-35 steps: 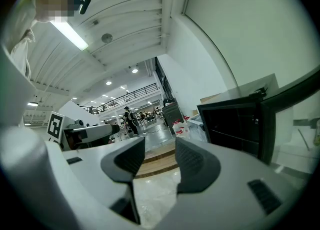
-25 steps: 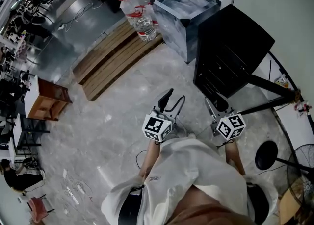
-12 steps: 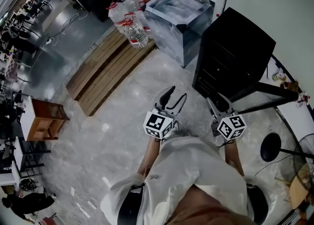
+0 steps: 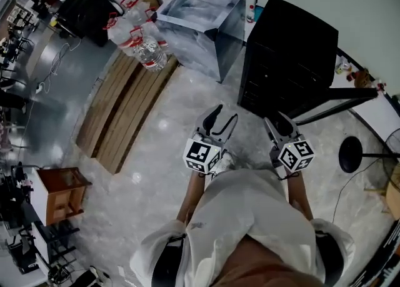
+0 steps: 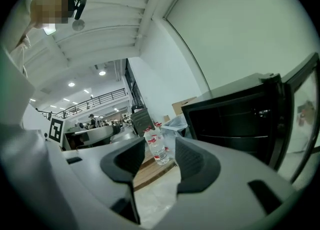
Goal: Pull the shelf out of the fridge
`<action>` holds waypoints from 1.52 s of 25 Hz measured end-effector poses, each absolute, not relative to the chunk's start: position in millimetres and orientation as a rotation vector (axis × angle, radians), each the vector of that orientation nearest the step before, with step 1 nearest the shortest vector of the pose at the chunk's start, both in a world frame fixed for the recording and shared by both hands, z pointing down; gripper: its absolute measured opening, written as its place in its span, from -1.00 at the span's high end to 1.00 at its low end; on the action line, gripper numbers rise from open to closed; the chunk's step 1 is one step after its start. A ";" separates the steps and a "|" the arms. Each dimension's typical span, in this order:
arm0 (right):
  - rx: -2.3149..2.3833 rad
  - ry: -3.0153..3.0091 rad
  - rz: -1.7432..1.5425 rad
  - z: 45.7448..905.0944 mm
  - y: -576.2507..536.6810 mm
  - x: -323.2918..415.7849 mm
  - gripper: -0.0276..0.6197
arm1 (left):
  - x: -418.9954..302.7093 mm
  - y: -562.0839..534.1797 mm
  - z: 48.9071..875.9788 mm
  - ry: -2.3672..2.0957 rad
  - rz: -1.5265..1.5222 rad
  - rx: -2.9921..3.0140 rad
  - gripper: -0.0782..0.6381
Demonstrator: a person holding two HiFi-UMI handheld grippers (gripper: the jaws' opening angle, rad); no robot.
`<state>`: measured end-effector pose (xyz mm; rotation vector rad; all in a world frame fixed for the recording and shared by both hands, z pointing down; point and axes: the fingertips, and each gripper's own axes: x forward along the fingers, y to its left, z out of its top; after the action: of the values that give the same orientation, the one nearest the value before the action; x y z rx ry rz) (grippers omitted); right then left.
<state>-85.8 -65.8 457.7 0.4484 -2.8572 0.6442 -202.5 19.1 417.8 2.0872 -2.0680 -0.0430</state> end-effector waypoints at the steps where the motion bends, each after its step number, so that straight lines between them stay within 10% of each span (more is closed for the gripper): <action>1: 0.478 -2.853 0.643 459.2 -65.5 -86.9 0.33 | -205.6 17.4 420.2 -2.048 -0.043 2.104 0.16; 38: 0.652 -2.701 0.854 546.4 -230.9 -70.6 0.35 | -185.6 -193.2 520.3 -1.761 0.039 2.048 0.22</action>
<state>-70.6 -230.9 546.4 0.6522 -2.7012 0.8542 -185.6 -193.2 520.3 2.0480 -1.7611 0.0389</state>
